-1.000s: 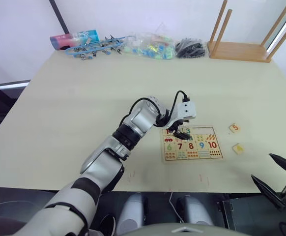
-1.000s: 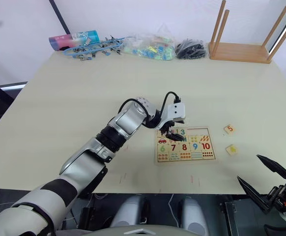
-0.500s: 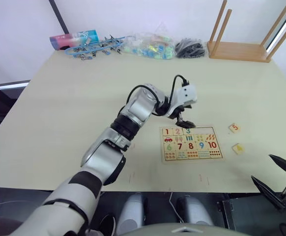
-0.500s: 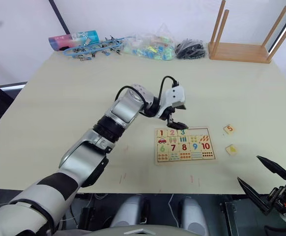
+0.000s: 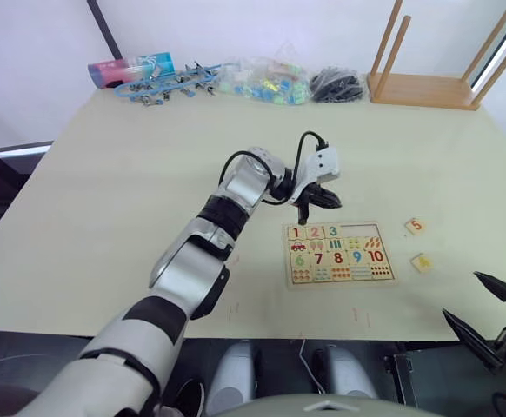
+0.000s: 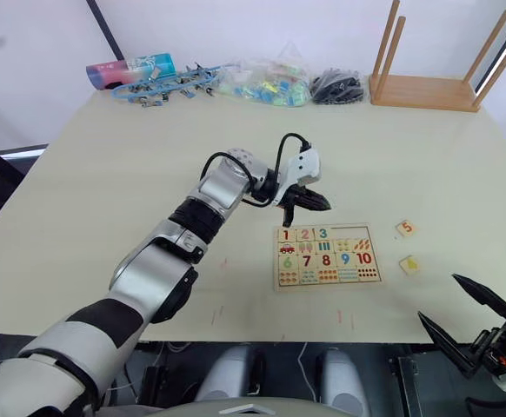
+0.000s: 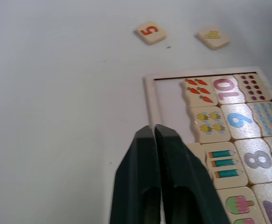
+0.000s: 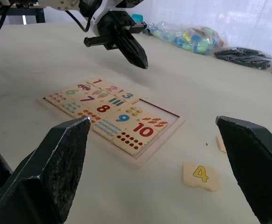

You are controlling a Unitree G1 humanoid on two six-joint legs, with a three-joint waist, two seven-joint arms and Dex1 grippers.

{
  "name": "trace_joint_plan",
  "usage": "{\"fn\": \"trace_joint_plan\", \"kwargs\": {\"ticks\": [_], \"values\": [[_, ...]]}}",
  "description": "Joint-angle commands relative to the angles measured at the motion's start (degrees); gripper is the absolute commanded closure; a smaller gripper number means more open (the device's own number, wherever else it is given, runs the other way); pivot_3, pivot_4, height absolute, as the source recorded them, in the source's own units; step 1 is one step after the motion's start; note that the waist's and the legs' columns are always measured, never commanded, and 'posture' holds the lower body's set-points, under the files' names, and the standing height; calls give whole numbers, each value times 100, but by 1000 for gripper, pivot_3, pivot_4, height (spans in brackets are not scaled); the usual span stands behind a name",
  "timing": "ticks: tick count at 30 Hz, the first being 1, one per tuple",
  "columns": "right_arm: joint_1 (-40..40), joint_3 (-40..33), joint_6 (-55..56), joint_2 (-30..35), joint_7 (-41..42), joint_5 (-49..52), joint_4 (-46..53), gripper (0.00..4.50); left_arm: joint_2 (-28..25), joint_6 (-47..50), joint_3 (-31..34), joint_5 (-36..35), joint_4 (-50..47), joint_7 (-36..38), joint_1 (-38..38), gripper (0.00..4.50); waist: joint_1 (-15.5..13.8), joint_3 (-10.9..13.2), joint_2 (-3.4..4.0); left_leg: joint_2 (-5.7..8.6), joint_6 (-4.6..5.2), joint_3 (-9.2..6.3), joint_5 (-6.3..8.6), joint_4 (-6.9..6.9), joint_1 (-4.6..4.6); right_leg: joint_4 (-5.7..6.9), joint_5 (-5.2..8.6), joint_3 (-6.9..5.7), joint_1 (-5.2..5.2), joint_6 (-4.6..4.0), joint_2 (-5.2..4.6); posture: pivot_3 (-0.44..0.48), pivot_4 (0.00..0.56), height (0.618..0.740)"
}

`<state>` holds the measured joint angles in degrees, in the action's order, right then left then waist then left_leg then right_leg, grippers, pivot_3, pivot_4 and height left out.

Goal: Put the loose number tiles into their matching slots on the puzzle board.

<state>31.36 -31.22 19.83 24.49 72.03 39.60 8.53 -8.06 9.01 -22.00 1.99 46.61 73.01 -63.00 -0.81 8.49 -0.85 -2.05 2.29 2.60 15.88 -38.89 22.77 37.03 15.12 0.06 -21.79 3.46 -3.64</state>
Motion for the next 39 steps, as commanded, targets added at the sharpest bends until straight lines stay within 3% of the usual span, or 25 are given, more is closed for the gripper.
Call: {"fn": "trace_joint_plan", "kwargs": {"ticks": [1, 19, 29, 39], "values": [[21, -33, 95, 22, -23, 43, 122, 0, 64, -241, -96, 44, -69, 231, 82, 4459, 0, 0, 0, 0, 0, 0, 0, 0, 0, 0, 0, 0, 0, 0, 0, 0, 150, 737], [67, -21, 109, 46, -36, 58, 159, 0, 161, -478, -340, 659, 435, -44, 385, 4459, -3, -1, 0, 0, 0, -2, 0, 0, -1, 0, 0, -1, 2, 0, 0, 0, 150, 737], [24, 43, 84, 49, -75, 41, 128, 0, -366, 336, 592, -313, -870, 164, 797, 4459, 13, -1, 2, -4, 0, -3, 0, 0, -1, 4, 0, -1, -1, 0, 1, 0, 150, 737], [-247, 93, -130, 204, -426, -192, -86, 0, -1462, 977, 1721, -1449, -2795, -16, 2365, 4459, 19, -2, 7, -13, -1, -3, 0, -5, -5, 11, 0, 2, 1, -1, -4, 0, 150, 737]]}}
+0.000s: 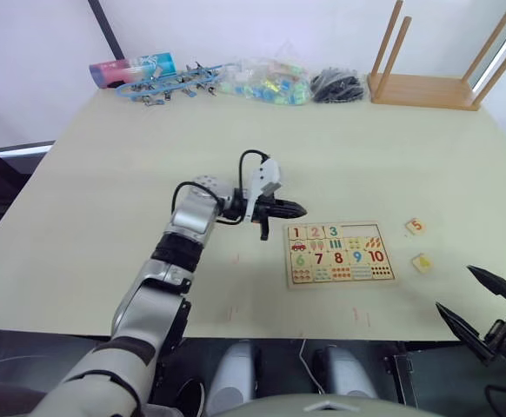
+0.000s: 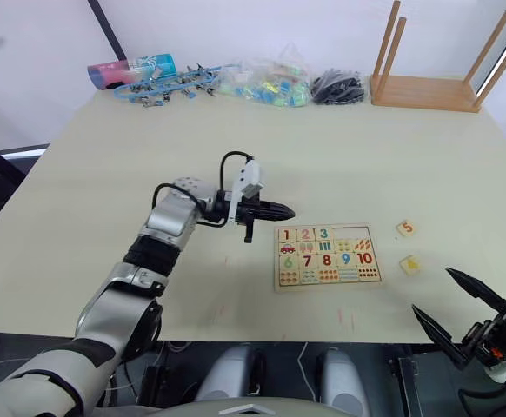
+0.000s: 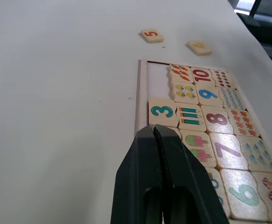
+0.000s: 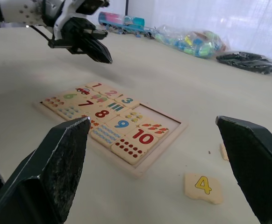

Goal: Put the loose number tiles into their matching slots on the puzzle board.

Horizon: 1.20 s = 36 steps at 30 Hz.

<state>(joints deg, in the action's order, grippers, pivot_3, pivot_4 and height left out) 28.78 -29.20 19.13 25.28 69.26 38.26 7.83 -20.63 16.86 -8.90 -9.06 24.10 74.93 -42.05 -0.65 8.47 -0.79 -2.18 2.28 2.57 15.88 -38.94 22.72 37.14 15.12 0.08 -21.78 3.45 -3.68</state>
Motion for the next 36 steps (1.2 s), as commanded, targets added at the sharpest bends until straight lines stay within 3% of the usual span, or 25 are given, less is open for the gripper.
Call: {"fn": "trace_joint_plan", "kwargs": {"ticks": [1, 9, 17, 18, 20, 27, 36], "values": [[16, -114, -63, 147, -161, -73, -36, 0, -250, 249, 460, -389, -661, -298, 368, 4459, -3, 0, 0, -1, 0, -1, 0, 0, -1, 1, 0, -1, 0, 0, 1, 0, 150, 737], [-67, -351, -296, 347, -595, -127, -347, 0, -977, -49, 1306, -956, -1790, -535, 2173, 4459, 10, -3, 6, -4, -1, 6, 0, 2, -8, 5, 0, 9, 1, 0, -9, 0, 150, 737], [-97, -417, -496, 470, -516, -27, -549, 0, -1395, -38, 2235, -1576, -2636, -872, 3693, 4459, -14, -3, 6, -2, 0, 1, 1, 5, -10, 8, 9, -11, 4, -17, -39, 0, 150, 737], [-123, -440, -522, 506, -491, -15, -616, 0, -1457, -74, 2326, -1608, -2700, -859, 3885, 3940, -9, -4, 7, -3, -1, 2, 1, 6, -10, 6, 9, -11, 4, -18, -39, 0, 150, 737], [-171, -455, -554, 572, -426, -22, -734, 0, -1568, -206, 2571, -1684, -2693, -870, 4184, 3411, -3, -4, 8, -3, -1, 6, 1, 10, -12, 4, 12, -10, 3, -22, -45, 0, 150, 737], [-396, -557, -580, 782, -168, 6, -1287, 0, -1740, -467, 3127, -2007, -2719, -799, 4872, 117, -12, -4, 8, -1, -1, 5, 2, 16, -12, -5, 13, -18, 4, -26, -82, 0, 150, 737], [-548, -639, -453, 938, 153, -70, -1878, 0, -1850, -797, 3395, -2155, -2463, -634, 5239, 45, -9, -5, 9, 0, -1, 9, 2, 30, -17, -12, 13, -17, 4, -26, -83, 0, 150, 737]]}}
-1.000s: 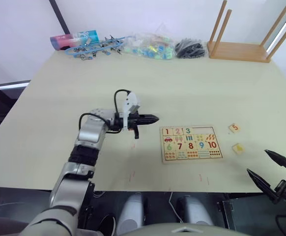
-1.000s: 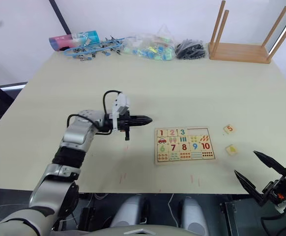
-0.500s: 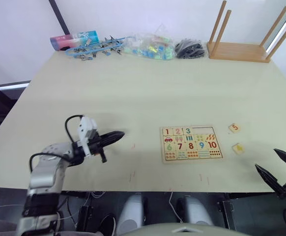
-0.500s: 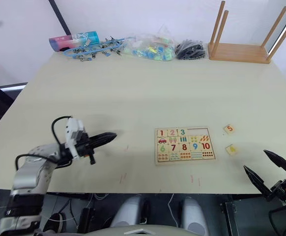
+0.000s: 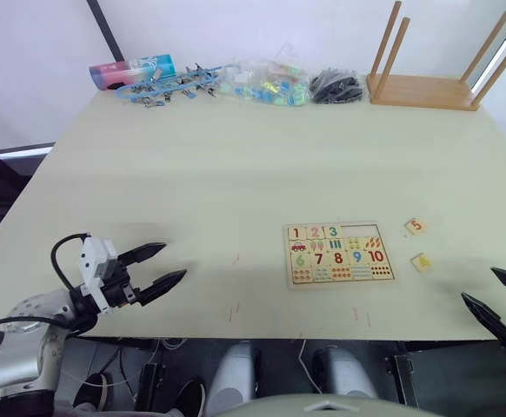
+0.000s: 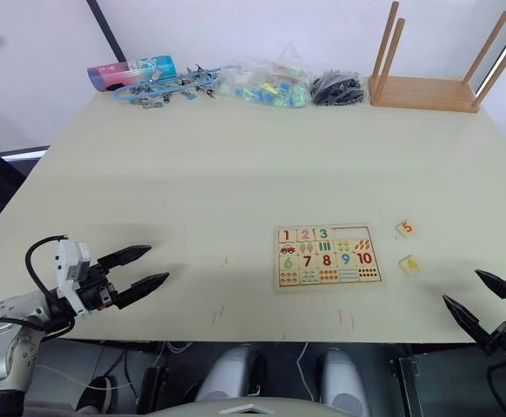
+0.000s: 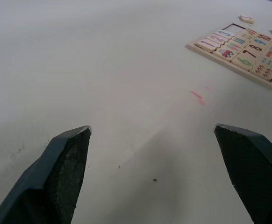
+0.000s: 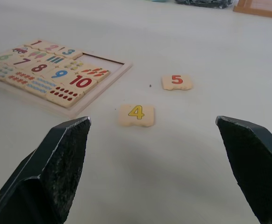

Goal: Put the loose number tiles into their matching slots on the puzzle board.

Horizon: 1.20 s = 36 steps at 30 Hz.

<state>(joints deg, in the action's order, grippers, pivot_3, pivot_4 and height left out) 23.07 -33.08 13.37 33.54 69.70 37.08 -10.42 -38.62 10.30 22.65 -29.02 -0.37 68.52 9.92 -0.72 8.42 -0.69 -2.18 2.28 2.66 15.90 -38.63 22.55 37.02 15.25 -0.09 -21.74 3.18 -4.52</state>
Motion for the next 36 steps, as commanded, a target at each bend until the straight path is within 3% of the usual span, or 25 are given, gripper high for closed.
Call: {"fn": "trace_joint_plan", "kwargs": {"ticks": [1, 13, 25, 36], "values": [[36, -247, 138, 105, 120, 35, -52, 0, -45, -135, 241, -186, -11, -27, 23, 45, -5, 0, -1, 0, 0, -1, 0, 1, 0, -1, 0, -1, 0, 0, 0, 0, 150, 737], [2, -205, 279, 81, 193, -72, -98, 0, -19, -180, 72, -186, 187, -46, -235, 45, -1, -1, 0, 0, 0, 0, 0, 3, -1, -1, 0, 0, 0, 0, 0, 0, 150, 737], [-4, -197, 379, 61, 216, -118, -117, 0, -79, -844, 68, -87, 1165, 520, -313, 45, 0, -2, 1, 0, 0, 2, 0, 6, -3, -2, 0, 0, 0, 0, -2, 0, 150, 737], [13, -172, 332, 38, 169, -115, -2, 0, -130, -808, 18, -137, 1000, 539, -353, 45, 3, -2, 2, -1, -3, -1, 1, 20, -5, -9, -1, 26, -1, -2, -19, 0, 150, 737]]}}
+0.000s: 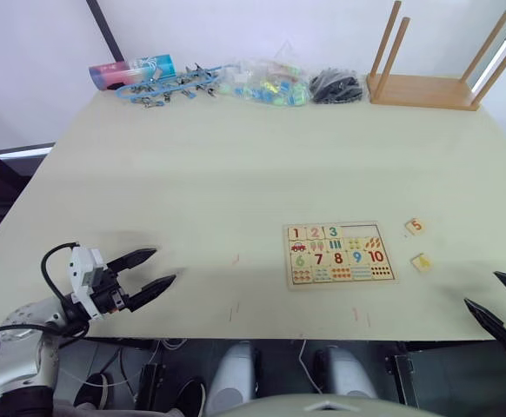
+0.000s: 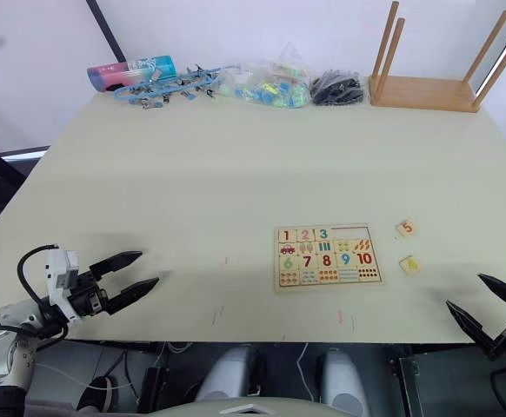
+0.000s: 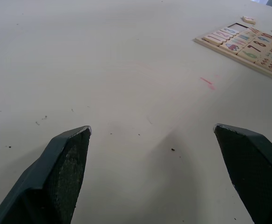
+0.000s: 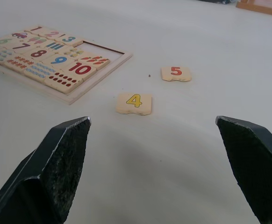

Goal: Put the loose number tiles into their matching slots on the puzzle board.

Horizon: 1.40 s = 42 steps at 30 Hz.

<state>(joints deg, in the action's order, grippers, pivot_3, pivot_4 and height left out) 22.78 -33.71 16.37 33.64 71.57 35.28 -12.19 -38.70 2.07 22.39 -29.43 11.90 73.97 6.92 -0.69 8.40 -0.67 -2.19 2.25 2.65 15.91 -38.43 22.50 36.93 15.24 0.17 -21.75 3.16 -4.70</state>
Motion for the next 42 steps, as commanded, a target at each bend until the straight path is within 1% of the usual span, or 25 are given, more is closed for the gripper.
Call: {"fn": "trace_joint_plan", "kwargs": {"ticks": [1, 4, 9, 18, 22, 25, 28, 31, 38, 42], "values": [[46, -98, 23, 18, -28, 66, 204, 0, -134, 44, 41, -105, -270, -11, -60, 45, 0, 0, 0, 0, 0, 0, 0, 1, 0, -1, 0, 0, 0, 0, -2, 0, 150, 737], [65, -60, -89, -26, -81, 134, 404, 0, -173, 227, -15, -142, -551, -89, -128, 45, -3, 0, 0, 1, -2, 2, 1, 3, 0, -1, -1, -41, -1, -1, -41, 0, 150, 737], [88, 33, -394, -37, -152, 218, 776, 0, -226, 468, -195, -164, -974, -64, -332, 45, 2, -2, 3, 0, -9, 1, 5, 6, 0, -2, -2, -58, -2, -3, -54, 0, 150, 737], [-283, 395, -838, 47, -507, -25, 1083, 0, -407, 494, -872, -177, -1153, 627, -1051, 45, -1, -2, 6, 2, -2, 1, 0, 8, 2, -7, -3, -64, -3, -4, -52, 0, 150, 737], [-489, 707, -1107, 44, -898, -323, 1207, 0, -461, 493, -1204, -207, -1078, 1090, -1530, 45, -3, -2, 6, 4, 0, 2, -1, 6, 5, -8, -3, -68, -3, -4, -46, 0, 150, 737], [-576, 833, -1247, -31, -1318, -524, 1319, 0, -496, 520, -1377, -221, -1087, 1305, -1779, 45, -2, -1, 8, 5, 1, 2, -2, 5, 7, -8, -3, -74, -3, -3, -36, 0, 150, 737], [-573, 948, -1438, -115, -1710, -657, 1485, 0, -512, 527, -1495, -242, -1019, 1488, -1962, 45, -4, -1, 7, 7, 2, 7, -2, 5, 8, -7, -3, -88, -4, -1, 0, 0, 150, 737], [-542, 1125, -1647, -185, -2204, -960, 1686, 0, -523, 508, -1616, -229, -933, 1708, -2159, 45, -6, 0, 7, 7, 3, 8, -2, 4, 10, -7, -3, -87, -4, 0, 12, 0, 150, 737], [-561, 1356, -2376, -263, -3018, -1272, 1929, 0, -478, 518, -1803, -319, -798, 1853, -2531, 45, -2, 0, 6, 6, 3, 8, -3, -3, 10, -6, -14, -74, -4, 21, 38, 0, 150, 737], [-527, 1419, -2810, -167, -3142, -1264, 2059, 0, -485, 474, -1883, -363, -743, 1853, -2603, 45, -1, -1, 5, 4, 3, 8, -3, -3, 9, -6, -14, -69, -4, 21, 55, 0, 150, 737]]}}
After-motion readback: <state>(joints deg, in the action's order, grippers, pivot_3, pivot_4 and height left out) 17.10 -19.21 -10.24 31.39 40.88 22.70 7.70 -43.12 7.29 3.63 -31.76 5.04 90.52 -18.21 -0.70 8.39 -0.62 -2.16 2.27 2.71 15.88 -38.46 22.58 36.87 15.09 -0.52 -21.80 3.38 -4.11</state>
